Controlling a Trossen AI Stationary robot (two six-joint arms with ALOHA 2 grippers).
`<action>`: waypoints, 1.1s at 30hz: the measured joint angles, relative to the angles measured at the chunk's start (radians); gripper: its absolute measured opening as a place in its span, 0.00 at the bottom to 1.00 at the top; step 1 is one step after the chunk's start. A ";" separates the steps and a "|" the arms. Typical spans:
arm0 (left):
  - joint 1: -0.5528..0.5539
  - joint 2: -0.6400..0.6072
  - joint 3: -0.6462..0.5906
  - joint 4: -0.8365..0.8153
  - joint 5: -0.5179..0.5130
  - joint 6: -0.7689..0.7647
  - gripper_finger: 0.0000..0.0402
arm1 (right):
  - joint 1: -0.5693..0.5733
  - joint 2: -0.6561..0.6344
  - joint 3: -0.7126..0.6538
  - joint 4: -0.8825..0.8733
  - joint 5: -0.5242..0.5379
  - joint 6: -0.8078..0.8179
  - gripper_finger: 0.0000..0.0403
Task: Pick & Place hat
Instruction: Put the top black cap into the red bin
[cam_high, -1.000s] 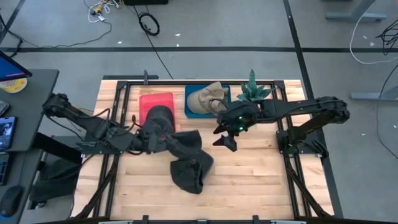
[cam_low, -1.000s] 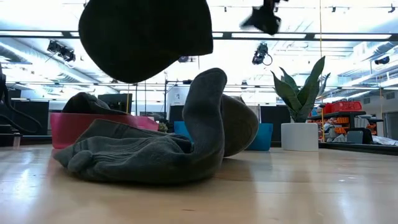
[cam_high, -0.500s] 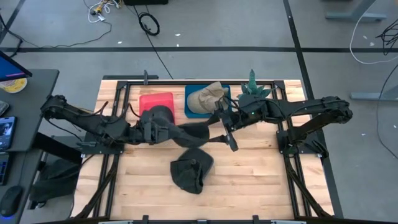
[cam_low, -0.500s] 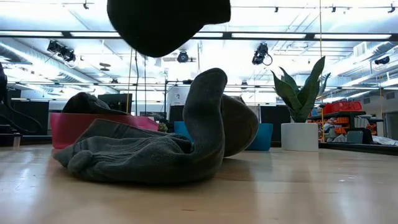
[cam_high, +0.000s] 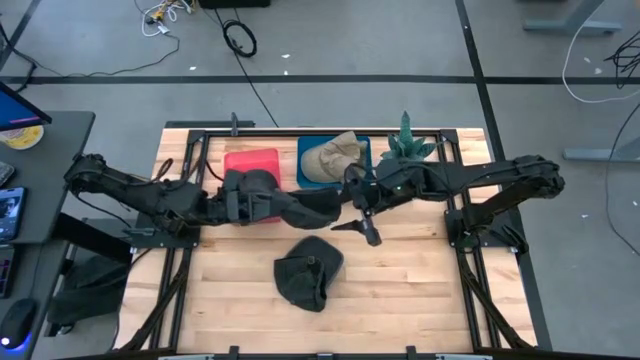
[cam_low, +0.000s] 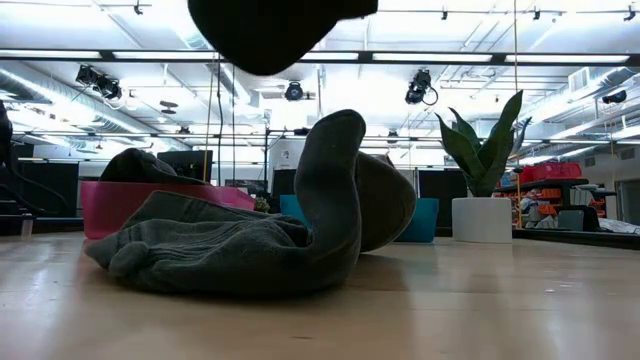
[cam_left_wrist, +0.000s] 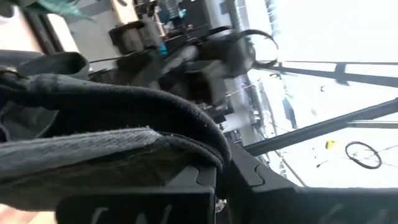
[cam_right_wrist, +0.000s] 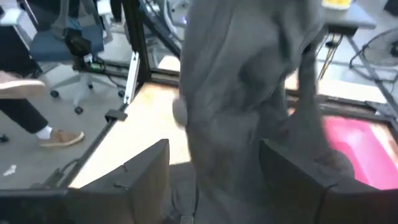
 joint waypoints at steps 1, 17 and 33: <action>0.001 0.000 0.000 0.011 0.000 0.011 0.02 | 0.000 0.003 -0.001 -0.008 0.001 0.000 0.62; 0.007 0.001 0.000 0.014 0.007 0.074 0.02 | -0.001 0.024 -0.001 -0.027 0.032 0.064 0.04; 0.006 0.001 0.000 -0.013 0.194 0.227 0.39 | -0.014 -0.052 -0.001 -0.234 0.025 0.091 0.00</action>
